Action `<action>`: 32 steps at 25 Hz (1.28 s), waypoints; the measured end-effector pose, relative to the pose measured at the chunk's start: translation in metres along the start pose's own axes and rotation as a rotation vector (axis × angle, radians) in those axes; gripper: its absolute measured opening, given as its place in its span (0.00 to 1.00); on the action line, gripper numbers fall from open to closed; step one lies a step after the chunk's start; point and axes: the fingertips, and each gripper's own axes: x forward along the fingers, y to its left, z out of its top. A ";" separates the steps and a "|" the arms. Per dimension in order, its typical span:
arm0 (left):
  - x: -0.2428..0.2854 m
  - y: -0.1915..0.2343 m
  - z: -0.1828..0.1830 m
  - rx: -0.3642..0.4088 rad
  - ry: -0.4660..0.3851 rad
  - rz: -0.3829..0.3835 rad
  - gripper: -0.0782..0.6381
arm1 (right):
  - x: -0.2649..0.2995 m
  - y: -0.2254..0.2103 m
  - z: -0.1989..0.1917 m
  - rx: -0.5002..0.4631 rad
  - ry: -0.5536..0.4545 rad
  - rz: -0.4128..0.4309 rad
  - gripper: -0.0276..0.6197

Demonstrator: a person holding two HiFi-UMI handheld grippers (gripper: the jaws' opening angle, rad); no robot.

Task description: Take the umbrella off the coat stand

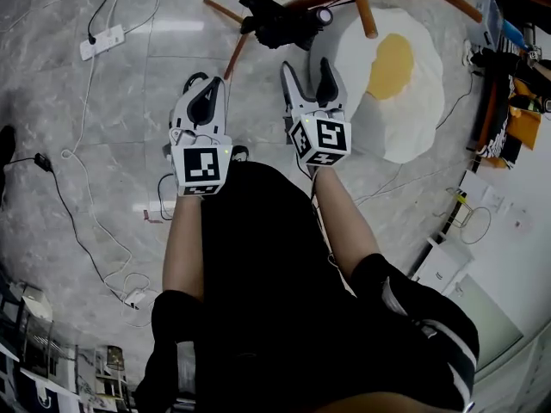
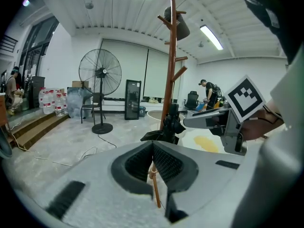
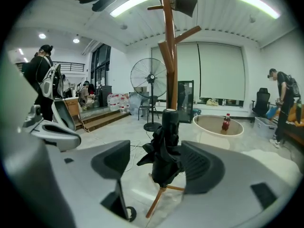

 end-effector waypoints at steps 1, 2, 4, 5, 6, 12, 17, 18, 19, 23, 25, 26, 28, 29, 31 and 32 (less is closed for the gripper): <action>0.002 0.003 -0.005 -0.007 0.007 0.003 0.11 | 0.007 -0.001 0.000 0.006 0.001 -0.005 0.57; 0.003 0.005 -0.011 -0.017 0.016 0.005 0.11 | 0.013 -0.002 0.000 0.007 0.003 -0.007 0.57; 0.005 0.008 -0.019 -0.035 0.027 0.007 0.11 | 0.024 -0.004 0.002 -0.003 0.008 -0.012 0.57; 0.007 0.011 -0.021 -0.037 0.027 0.006 0.11 | 0.029 -0.005 0.002 -0.006 0.010 -0.018 0.57; 0.009 0.015 -0.021 -0.037 0.024 0.004 0.11 | 0.034 -0.006 0.002 -0.003 0.012 -0.026 0.58; 0.033 0.041 -0.025 -0.037 0.031 -0.012 0.11 | 0.062 -0.012 -0.001 0.023 0.035 -0.062 0.64; 0.047 0.048 -0.024 -0.062 0.037 -0.047 0.11 | 0.081 -0.016 -0.005 0.058 0.074 -0.078 0.66; 0.050 0.049 -0.024 -0.064 0.040 -0.053 0.11 | 0.084 -0.017 -0.005 0.065 0.078 -0.086 0.66; 0.053 0.051 -0.024 -0.065 0.043 -0.059 0.11 | 0.087 -0.018 -0.005 0.063 0.082 -0.092 0.66; 0.060 0.055 -0.021 -0.049 0.058 -0.085 0.11 | 0.098 -0.030 -0.005 0.050 0.093 -0.130 0.64; 0.061 0.058 -0.020 -0.040 0.066 -0.099 0.11 | 0.103 -0.041 -0.006 0.056 0.099 -0.161 0.64; 0.062 0.060 -0.021 -0.038 0.070 -0.104 0.11 | 0.106 -0.045 -0.007 0.048 0.103 -0.171 0.64; 0.062 0.065 -0.025 -0.040 0.077 -0.107 0.11 | 0.113 -0.049 -0.010 0.011 0.115 -0.175 0.64; 0.061 0.067 -0.026 -0.043 0.080 -0.107 0.11 | 0.116 -0.050 -0.011 -0.010 0.123 -0.172 0.64; 0.060 0.069 -0.029 -0.052 0.084 -0.107 0.11 | 0.119 -0.054 -0.013 -0.043 0.137 -0.171 0.62; 0.061 0.069 -0.029 -0.057 0.085 -0.108 0.11 | 0.120 -0.056 -0.014 -0.058 0.142 -0.172 0.59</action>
